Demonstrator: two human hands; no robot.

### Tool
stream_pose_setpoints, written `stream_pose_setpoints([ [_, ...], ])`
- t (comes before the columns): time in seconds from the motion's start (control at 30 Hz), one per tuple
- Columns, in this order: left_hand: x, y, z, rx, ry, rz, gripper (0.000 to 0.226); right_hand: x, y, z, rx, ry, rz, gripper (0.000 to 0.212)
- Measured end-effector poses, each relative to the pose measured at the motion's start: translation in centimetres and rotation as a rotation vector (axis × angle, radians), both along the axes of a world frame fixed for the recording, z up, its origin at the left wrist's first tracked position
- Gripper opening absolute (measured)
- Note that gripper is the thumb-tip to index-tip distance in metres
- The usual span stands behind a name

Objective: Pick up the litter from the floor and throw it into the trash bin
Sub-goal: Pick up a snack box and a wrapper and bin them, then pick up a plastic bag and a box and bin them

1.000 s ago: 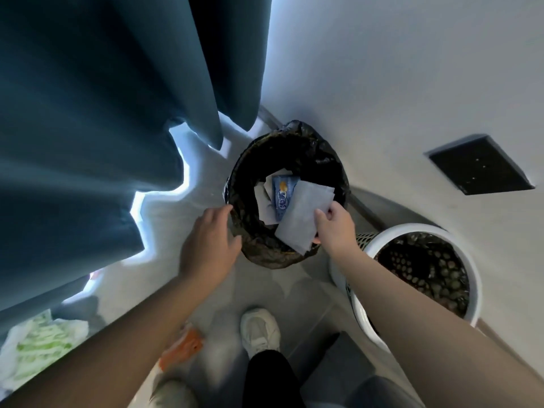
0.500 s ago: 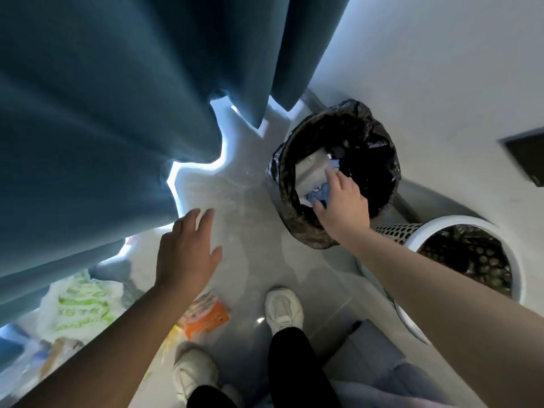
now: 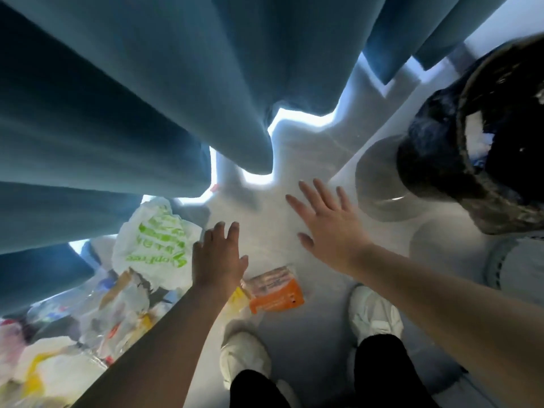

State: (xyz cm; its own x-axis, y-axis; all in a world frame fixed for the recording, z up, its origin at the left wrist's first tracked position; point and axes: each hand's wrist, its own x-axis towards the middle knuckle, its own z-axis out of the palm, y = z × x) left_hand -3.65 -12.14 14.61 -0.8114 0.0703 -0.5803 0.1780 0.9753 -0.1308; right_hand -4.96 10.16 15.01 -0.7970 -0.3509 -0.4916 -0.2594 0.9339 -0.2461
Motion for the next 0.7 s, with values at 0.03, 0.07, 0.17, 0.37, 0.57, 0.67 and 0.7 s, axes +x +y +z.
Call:
stream_pose_setpoints([
  [0.03,0.3,-1.0,-1.7,-0.011,0.0,0.015,0.069,0.2,-1.2,-2.0,0.012,-0.004,0.023,0.069],
  [0.07,0.5,-1.9,-3.4,-0.02,0.003,0.029,0.069,0.5,-2.2,-3.9,0.022,-0.006,0.048,0.069],
  [0.17,0.9,-3.7,-7.7,-0.034,0.012,0.042,0.065,1.0,-4.7,-8.7,0.036,0.004,0.114,0.069],
  [0.37,-1.9,-5.4,-14.2,0.006,0.117,0.067,0.059,-0.2,-7.6,-14.6,0.006,0.084,0.192,0.067],
  [0.57,-6.7,-4.9,-18.2,0.065,0.178,0.132,0.061,-1.7,-8.2,-18.5,-0.032,0.159,0.207,0.063],
  [0.67,-7.5,-4.7,-18.6,0.083,0.155,0.174,0.064,-1.1,-8.1,-19.4,-0.054,0.181,0.214,0.057],
  [0.7,-7.4,-4.6,-18.6,0.098,0.156,0.19,0.064,-0.9,-8.0,-19.4,-0.066,0.19,0.217,0.056],
])
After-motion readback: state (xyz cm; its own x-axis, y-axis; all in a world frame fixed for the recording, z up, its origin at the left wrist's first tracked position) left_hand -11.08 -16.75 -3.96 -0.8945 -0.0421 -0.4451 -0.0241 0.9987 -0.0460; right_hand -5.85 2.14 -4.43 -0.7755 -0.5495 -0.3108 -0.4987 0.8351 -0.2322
